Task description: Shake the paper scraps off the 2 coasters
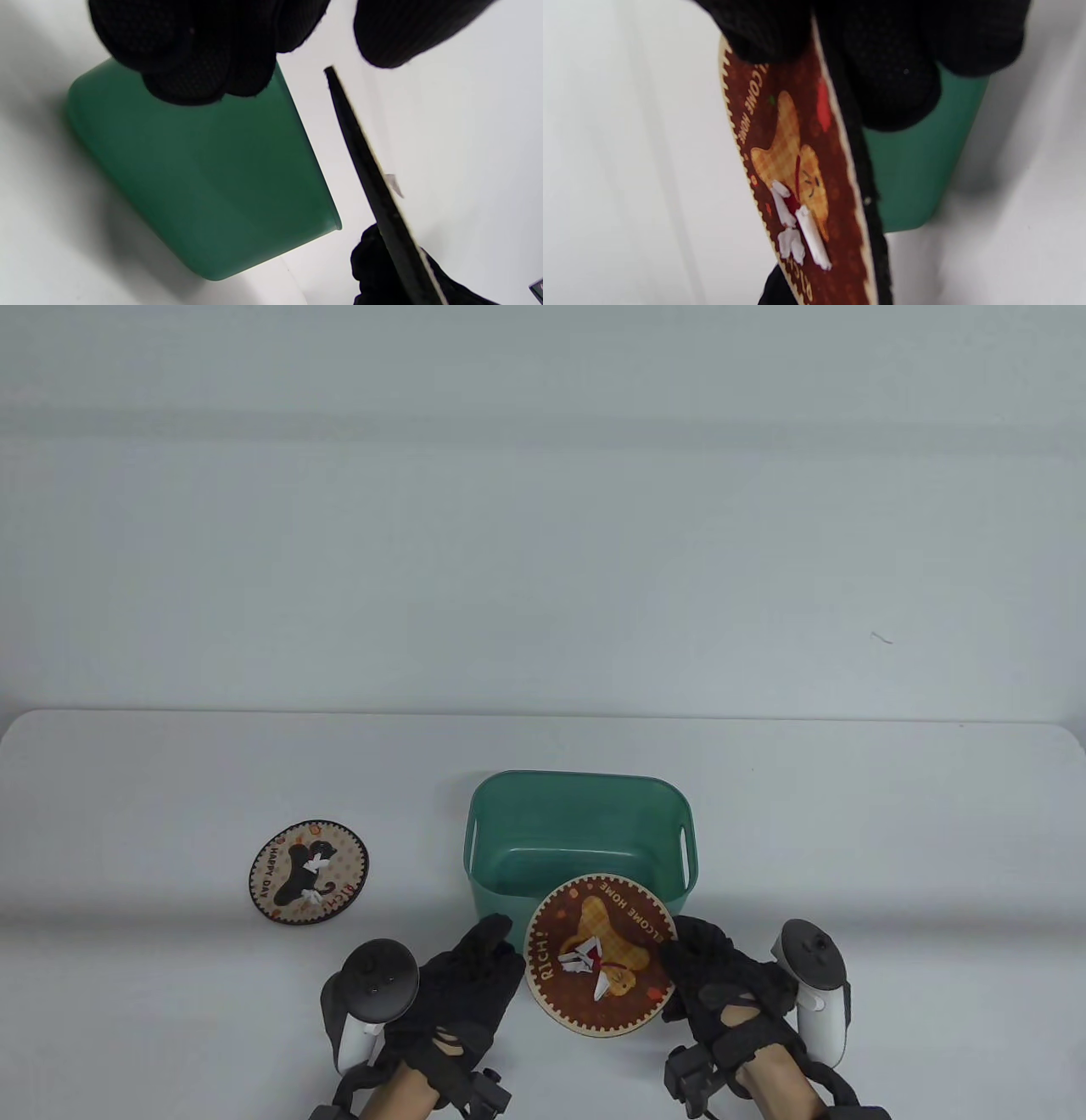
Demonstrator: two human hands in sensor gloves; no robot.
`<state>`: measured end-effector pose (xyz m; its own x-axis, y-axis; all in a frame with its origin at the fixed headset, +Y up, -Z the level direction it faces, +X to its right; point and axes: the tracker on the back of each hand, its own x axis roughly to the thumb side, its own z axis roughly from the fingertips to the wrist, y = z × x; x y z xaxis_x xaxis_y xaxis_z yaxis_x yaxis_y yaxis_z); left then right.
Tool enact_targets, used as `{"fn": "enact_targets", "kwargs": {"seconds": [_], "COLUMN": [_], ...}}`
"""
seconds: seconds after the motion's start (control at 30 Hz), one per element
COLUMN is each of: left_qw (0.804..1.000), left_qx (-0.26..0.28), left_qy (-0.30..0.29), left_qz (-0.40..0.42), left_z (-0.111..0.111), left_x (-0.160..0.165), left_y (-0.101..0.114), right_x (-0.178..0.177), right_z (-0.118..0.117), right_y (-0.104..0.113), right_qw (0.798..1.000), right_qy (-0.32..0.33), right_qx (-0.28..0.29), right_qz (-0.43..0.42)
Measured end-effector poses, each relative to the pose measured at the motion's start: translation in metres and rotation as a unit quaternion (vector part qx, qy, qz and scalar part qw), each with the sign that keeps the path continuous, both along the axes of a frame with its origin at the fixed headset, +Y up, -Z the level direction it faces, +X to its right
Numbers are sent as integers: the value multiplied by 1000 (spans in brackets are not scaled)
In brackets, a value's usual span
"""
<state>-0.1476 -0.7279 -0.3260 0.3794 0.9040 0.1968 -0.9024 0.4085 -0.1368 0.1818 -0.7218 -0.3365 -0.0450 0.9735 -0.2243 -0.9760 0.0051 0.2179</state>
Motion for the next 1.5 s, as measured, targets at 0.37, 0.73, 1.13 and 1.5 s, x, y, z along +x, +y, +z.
{"fn": "enact_targets", "kwargs": {"seconds": [0.37, 0.73, 1.13, 1.5], "left_qw": [1000, 998, 996, 996], "left_qx": [13, -9, -44, -37], "left_qy": [27, 57, 77, 74], "left_qz": [-2, 19, -8, -38], "left_z": [-22, -85, -117, -118], "left_x": [3, 2, 5, 9], "left_y": [40, 103, 87, 86], "right_x": [-10, -15, -22, -27], "right_z": [-19, -83, -118, -127], "right_y": [34, 89, 100, 89], "right_qw": [997, 985, 925, 929], "right_qy": [14, -28, -3, 23], "right_qx": [52, 134, 174, 170], "right_qz": [53, 103, 336, 327]}}
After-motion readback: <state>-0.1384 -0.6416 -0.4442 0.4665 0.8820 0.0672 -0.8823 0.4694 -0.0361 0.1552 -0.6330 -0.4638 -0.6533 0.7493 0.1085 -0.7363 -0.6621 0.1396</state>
